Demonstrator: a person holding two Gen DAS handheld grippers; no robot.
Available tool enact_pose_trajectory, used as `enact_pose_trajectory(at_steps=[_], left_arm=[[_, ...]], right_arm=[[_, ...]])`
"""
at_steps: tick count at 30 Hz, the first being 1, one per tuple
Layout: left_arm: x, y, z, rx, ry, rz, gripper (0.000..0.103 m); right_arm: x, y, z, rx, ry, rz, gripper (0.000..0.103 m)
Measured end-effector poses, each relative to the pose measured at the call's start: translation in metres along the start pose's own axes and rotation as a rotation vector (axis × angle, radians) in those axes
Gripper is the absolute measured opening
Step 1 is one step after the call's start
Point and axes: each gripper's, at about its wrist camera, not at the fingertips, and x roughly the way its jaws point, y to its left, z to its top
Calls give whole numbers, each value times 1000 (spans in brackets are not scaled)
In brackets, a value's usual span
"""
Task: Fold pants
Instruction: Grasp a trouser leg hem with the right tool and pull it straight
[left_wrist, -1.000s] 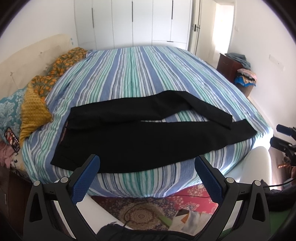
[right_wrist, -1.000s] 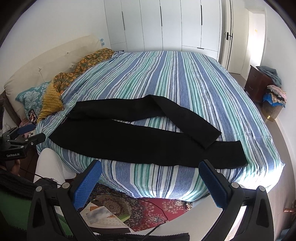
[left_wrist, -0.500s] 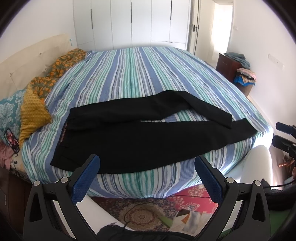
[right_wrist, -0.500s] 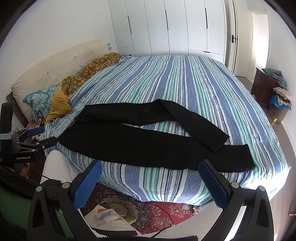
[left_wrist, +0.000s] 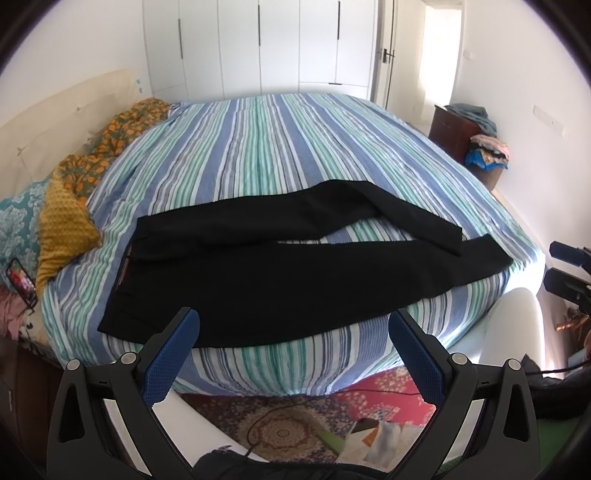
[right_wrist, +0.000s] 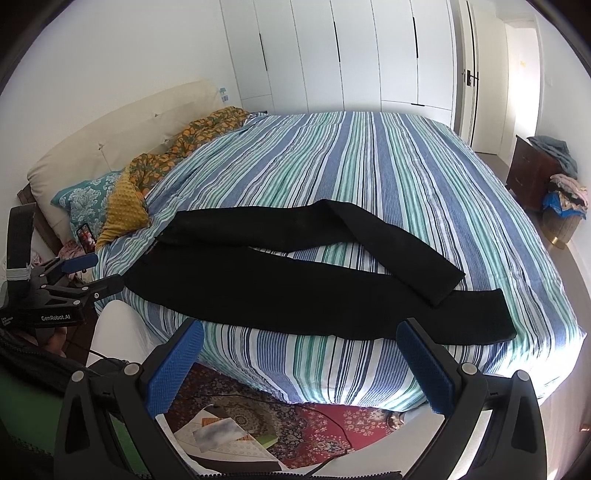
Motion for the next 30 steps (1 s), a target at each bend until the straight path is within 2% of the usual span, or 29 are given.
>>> enact_pose_trajectory(at_steps=[6,10,13,15,17,18,19,24,26,27,30], left_arm=[[4,1,0,0,1,14,102],[12,4,3,-11,13,10,102],[15,4,4,-10,12,22,102],[18,5,4,-17,18,30,102],[21,7,4,-32,35,34,102],[23,8,4,-40,45,34,102],[26,9,4,-48,56,35,102],[42,9,5,-48,108,61,102],[52,9,7,-44,135,71,102],[56,8,9,-42,147,73,102],[72,3,16,-34,181,59,102]], right_arm=[[3,-3,0,14,-8,-8,103],[30,-30,-2,-31,-25,-18,103],[80,-78,3,-103,29,-169,103],[121,-113,6,-168,77,-236,102],[166,-140,5,-253,163,-245,83],[188,-150,4,-289,213,-245,64],[209,-159,1,-321,256,-248,52],[285,-180,-8,-453,368,-303,52],[293,-190,0,-452,378,-306,18],[292,-196,11,-429,382,-297,5],[273,-225,77,-358,297,-326,5]])
